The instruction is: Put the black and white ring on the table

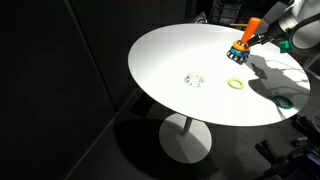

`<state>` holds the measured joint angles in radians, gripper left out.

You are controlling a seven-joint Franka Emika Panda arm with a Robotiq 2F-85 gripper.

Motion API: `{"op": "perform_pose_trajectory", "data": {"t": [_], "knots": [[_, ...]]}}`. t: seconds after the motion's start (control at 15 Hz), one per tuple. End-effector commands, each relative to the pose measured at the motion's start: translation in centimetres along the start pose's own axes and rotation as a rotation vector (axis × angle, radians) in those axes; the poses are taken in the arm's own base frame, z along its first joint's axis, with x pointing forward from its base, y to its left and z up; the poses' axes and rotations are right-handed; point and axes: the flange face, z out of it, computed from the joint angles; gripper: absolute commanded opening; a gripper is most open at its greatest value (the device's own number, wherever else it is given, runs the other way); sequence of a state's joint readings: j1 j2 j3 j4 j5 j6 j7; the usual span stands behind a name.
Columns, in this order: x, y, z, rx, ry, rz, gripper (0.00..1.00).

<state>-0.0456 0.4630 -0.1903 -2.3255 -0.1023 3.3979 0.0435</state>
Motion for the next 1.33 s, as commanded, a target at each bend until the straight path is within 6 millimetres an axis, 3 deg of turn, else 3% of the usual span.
{"op": "perform_pose_trajectory", "data": {"t": [0.0,1.07,1.13,1.27], "knots": [[1.1,0.2,0.4,0.003,0.029,-0.019,1.0],[2.8,-0.6,2.1,0.047,0.061,-0.01,1.0],[2.9,-0.7,2.2,0.05,0.062,-0.011,0.85],[3.0,-0.9,2.3,0.057,0.066,-0.01,0.66]]}}
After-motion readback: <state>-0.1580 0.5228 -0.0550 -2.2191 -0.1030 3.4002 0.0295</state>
